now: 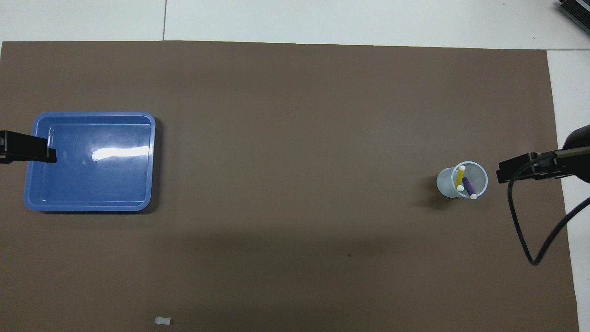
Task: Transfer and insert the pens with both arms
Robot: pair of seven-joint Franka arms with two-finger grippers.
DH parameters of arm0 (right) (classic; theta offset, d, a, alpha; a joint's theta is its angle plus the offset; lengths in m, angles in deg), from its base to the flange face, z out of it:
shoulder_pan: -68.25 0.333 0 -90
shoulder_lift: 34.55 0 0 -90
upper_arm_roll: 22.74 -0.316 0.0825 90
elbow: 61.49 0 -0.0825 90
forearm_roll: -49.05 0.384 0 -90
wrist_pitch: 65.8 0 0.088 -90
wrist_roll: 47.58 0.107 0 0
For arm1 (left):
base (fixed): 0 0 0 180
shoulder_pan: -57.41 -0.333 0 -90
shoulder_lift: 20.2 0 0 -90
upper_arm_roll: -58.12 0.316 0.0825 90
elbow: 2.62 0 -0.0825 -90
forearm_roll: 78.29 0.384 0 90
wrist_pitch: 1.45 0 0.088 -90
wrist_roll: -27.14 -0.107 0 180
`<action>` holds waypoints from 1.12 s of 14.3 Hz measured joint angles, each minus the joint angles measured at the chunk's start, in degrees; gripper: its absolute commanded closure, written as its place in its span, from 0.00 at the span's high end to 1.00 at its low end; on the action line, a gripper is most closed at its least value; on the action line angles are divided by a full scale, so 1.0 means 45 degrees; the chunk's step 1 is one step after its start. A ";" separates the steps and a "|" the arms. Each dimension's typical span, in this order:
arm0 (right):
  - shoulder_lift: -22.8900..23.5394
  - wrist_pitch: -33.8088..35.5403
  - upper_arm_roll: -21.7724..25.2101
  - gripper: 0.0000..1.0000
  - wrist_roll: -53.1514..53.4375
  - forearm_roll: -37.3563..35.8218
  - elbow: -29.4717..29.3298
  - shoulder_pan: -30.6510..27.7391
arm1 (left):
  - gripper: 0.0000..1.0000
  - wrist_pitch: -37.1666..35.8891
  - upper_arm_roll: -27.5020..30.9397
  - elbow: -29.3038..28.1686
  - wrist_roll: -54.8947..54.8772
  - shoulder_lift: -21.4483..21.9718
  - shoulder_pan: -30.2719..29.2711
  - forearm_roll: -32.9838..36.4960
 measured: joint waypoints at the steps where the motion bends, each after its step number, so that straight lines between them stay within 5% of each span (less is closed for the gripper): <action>1: 0.0021 -0.0002 -0.0158 1.00 0.0000 0.0000 -0.0002 -0.0112 | 1.00 0.0000 0.0003 -0.0008 0.0004 -0.0039 -0.0001 0.0052; 12: 0.0057 -0.0003 -0.0295 1.00 0.0018 0.0000 -0.0027 -0.0195 | 1.00 0.0031 -0.0007 -0.0180 -0.0006 -0.0060 0.0052 0.1426; 16: 0.0111 -0.0003 -0.0340 1.00 0.0018 0.0000 -0.0027 -0.0174 | 1.00 0.0047 0.1056 -0.0214 0.0011 -0.0061 0.1715 0.1428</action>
